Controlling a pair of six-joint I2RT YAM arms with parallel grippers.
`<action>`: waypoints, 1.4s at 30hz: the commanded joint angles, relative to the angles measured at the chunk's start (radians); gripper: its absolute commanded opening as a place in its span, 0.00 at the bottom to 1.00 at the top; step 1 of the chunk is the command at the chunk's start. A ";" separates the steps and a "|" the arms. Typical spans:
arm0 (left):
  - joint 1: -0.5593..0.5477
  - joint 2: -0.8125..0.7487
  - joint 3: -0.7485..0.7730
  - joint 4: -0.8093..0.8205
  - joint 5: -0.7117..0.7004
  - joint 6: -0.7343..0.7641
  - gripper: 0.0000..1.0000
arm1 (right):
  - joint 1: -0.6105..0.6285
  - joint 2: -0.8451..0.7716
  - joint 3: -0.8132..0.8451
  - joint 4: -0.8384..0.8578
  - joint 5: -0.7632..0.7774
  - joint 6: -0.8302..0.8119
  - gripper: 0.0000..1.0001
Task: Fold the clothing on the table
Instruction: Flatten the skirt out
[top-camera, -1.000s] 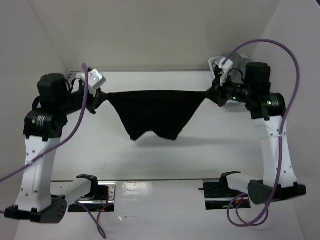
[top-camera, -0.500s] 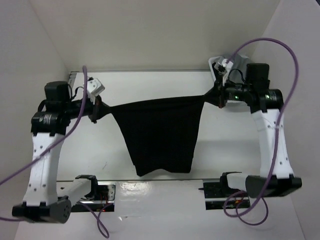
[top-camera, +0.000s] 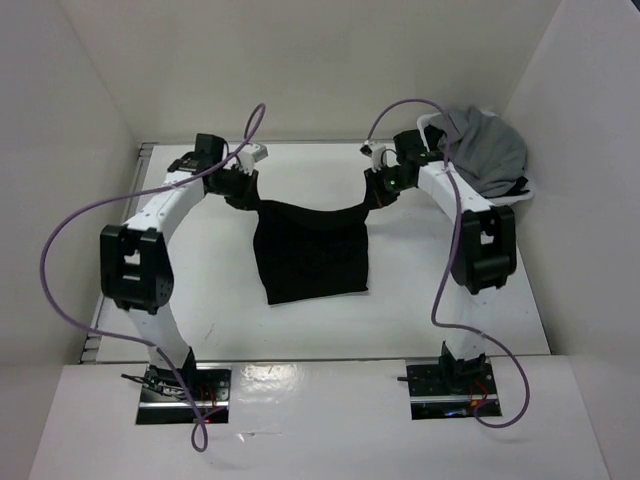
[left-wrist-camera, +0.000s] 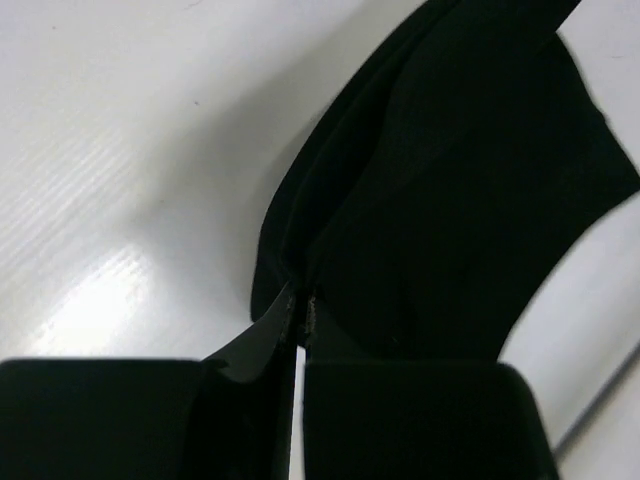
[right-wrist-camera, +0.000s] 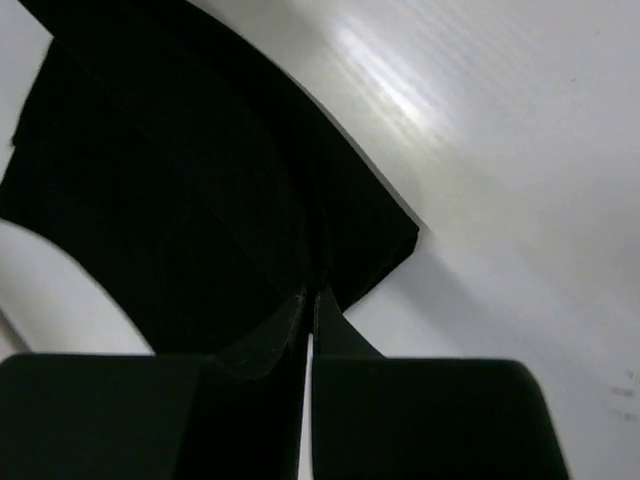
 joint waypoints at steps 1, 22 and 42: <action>-0.033 0.086 0.088 0.115 -0.087 -0.056 0.00 | 0.005 0.088 0.131 0.118 0.082 0.053 0.00; -0.040 0.370 0.339 0.295 -0.544 -0.177 0.95 | 0.052 0.451 0.630 0.143 0.543 0.226 0.81; -0.058 -0.291 -0.196 -0.076 -0.407 -0.036 1.00 | 0.149 -0.376 -0.304 0.035 0.516 0.039 0.98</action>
